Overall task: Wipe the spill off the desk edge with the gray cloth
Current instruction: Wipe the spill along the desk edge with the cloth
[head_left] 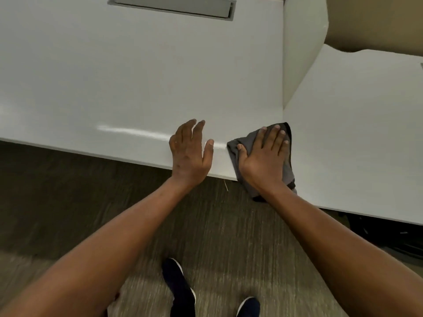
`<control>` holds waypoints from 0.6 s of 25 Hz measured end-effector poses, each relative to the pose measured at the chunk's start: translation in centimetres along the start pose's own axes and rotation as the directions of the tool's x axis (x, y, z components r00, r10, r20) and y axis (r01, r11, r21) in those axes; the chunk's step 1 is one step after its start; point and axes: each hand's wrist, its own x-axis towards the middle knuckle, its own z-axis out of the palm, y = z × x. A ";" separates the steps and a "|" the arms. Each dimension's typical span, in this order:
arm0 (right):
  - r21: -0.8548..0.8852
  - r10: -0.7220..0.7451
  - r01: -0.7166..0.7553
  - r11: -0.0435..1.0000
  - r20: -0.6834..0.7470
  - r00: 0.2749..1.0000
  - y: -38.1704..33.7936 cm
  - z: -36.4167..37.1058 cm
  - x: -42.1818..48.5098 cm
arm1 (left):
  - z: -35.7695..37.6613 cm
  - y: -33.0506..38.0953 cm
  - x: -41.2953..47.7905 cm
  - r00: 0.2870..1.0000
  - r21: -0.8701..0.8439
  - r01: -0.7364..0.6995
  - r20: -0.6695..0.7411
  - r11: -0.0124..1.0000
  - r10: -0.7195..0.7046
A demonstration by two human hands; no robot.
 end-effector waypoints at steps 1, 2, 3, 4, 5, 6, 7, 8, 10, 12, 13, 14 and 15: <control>-0.001 0.003 -0.003 1.000 -0.001 1.000 -1.2 0.0 0.9 | -1.4 -2.8 0.3 1.000 0.038 0.015 0.002 0.999 -0.016; 0.004 0.006 -0.006 1.000 0.002 1.000 -2.4 0.0 1.9 | -3.0 -6.1 0.8 0.999 0.100 0.039 -0.005 0.994 -0.039; 0.008 0.008 -0.008 1.000 0.004 1.000 -3.7 0.0 3.0 | -4.8 -10.0 1.5 0.997 0.169 0.072 -0.023 0.983 -0.069; 0.008 0.011 -0.011 1.000 0.001 1.000 -5.1 0.0 4.2 | -6.6 -13.9 2.2 0.993 0.232 0.115 -0.049 0.966 -0.106; 0.009 0.012 -0.012 1.000 0.001 1.000 -6.7 0.1 5.6 | -8.5 -17.8 3.1 0.985 0.275 0.169 -0.078 0.947 -0.153; 0.016 0.014 -0.014 1.000 0.002 1.000 -8.3 0.2 6.9 | -10.1 -21.0 3.8 0.974 0.292 0.224 -0.105 0.930 -0.202; 0.021 0.014 -0.014 1.000 -0.001 1.000 -10.0 0.3 8.1 | -11.3 -23.4 4.4 0.962 0.286 0.270 -0.126 0.919 -0.244; 0.022 0.012 -0.011 1.000 -0.006 1.000 -11.8 0.6 9.4 | -11.9 -25.0 4.9 0.952 0.270 0.301 -0.138 0.915 -0.273; 0.024 0.002 -0.002 1.000 -0.011 1.000 -15.9 1.1 12.0 | -11.8 -26.2 5.6 0.949 0.225 0.304 -0.158 0.926 -0.273; 0.032 -0.022 0.022 0.999 -0.004 1.000 -20.5 1.5 13.9 | -11.5 -26.1 5.3 0.947 0.169 0.289 -0.192 0.942 -0.256; 0.031 -0.046 0.046 0.998 0.001 0.999 -23.0 1.7 14.6 | -11.4 -26.0 5.2 0.945 0.143 0.286 -0.206 0.947 -0.254; 0.035 -0.076 0.075 0.997 0.009 0.997 -25.5 1.8 15.0 | -11.5 -26.0 5.1 0.943 0.125 0.282 -0.219 0.951 -0.251; 0.043 -0.112 0.111 0.993 0.023 0.993 -28.1 2.0 15.1 | -11.6 -26.0 5.1 0.940 0.111 0.279 -0.233 0.954 -0.248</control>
